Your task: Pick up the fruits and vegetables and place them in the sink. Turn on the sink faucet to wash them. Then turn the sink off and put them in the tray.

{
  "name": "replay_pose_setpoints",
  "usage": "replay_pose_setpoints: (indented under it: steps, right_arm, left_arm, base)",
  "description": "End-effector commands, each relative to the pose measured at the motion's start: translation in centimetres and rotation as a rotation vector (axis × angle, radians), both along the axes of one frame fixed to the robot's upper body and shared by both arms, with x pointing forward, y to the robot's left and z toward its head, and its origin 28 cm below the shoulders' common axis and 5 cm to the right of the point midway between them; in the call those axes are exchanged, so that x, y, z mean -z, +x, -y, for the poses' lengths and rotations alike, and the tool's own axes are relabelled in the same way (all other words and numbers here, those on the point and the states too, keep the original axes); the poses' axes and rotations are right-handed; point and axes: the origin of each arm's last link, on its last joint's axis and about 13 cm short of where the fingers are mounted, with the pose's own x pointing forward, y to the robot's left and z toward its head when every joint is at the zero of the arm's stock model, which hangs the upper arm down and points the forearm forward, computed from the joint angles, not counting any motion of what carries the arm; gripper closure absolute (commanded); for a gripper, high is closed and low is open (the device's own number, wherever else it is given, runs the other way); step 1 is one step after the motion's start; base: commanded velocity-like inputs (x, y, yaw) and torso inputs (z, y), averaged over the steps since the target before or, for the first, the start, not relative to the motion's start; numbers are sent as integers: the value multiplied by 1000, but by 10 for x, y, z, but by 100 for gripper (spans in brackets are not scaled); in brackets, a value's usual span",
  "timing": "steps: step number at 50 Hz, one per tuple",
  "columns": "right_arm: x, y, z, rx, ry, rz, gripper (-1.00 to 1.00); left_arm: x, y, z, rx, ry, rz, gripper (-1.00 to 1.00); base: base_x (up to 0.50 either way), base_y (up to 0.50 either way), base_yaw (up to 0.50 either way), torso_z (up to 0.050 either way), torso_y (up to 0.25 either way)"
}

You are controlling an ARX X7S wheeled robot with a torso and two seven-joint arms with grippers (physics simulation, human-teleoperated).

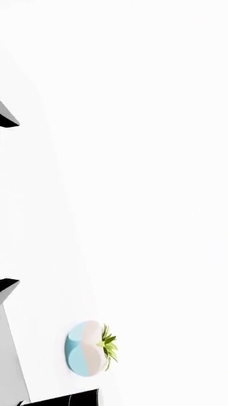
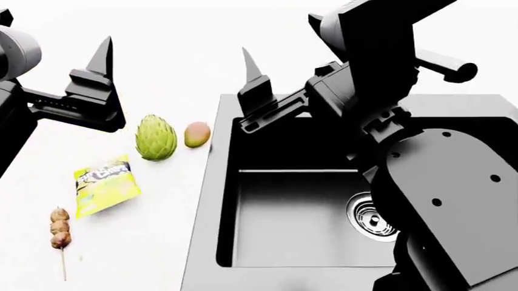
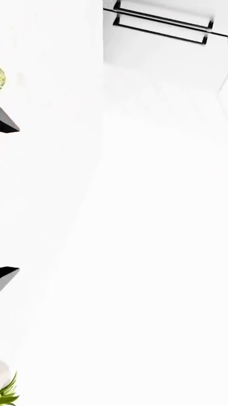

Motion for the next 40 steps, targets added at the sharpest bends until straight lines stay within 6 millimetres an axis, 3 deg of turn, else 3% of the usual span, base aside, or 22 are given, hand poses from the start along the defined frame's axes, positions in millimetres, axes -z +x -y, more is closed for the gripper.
replay_pose_setpoints:
  steps: [1,15,29,40]
  right_arm:
    - [-1,1,1,21,-11,-29,-100]
    - [-11,4,1,15,-29,-38,-100]
    - [-6,10,3,4,-53,-92,-100]
    - [-6,10,8,26,-24,-75,-100]
  left_arm:
    - [0,1,0,-8,26,-13,-100]
    - [-4,1,2,53,62,-102,-100]
    - [-2,2,6,70,58,-97,-100]
    - [23,39,27,109,96,-242,-100]
  base:
    - [66,102,0,0,0]
    - [345,309,0,0,0]
    - [146,67,0,0,0]
    - [0,0,0,0,0]
